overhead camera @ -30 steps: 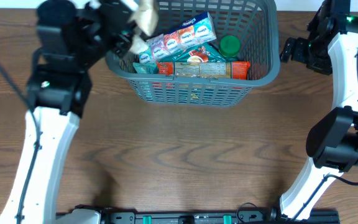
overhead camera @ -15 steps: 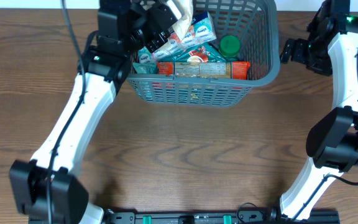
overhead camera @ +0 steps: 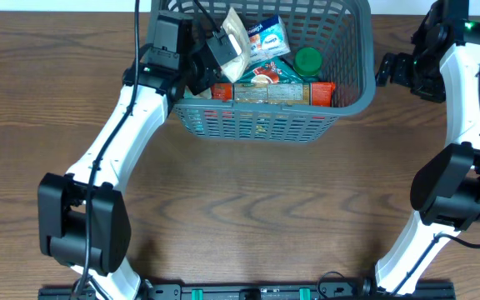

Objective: Pack container
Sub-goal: 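Carry the bag over the basket and release it with the left gripper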

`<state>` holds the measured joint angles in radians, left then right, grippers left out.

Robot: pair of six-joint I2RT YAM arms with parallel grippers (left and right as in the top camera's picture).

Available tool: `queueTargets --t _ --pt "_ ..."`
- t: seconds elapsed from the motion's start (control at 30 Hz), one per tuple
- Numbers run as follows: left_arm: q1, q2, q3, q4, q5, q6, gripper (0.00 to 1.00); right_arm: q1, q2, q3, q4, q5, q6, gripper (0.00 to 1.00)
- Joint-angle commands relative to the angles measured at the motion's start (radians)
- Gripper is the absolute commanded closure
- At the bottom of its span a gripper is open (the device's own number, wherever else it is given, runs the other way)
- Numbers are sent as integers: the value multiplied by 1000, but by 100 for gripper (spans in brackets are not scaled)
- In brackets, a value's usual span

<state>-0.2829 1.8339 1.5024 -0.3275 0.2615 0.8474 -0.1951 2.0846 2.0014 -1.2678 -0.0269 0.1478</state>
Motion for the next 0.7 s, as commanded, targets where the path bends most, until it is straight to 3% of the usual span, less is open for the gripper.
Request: queueTargets --t 0.0,0.1,0.33,0.43,0.5,0.67 --pt "5 17 22 -22 -26 19 90 -6 0 -3 -3 -1 -15 1" --pt "5 24 22 -64 -59 19 65 -6 0 -3 -3 0 -15 1" --pt "5 14 22 -93 -80 15 50 -6 0 -3 -3 0 -15 1" --pt "5 -15 22 -94 -80 8 22 -6 0 -3 6 -1 -15 1" --pt "5 -54 23 -84 -85 6 16 -6 0 -2 29 0 -16 1" --pt "5 -190 23 -58 -126 0 14 -6 -1 5 86 -1 -33 1"
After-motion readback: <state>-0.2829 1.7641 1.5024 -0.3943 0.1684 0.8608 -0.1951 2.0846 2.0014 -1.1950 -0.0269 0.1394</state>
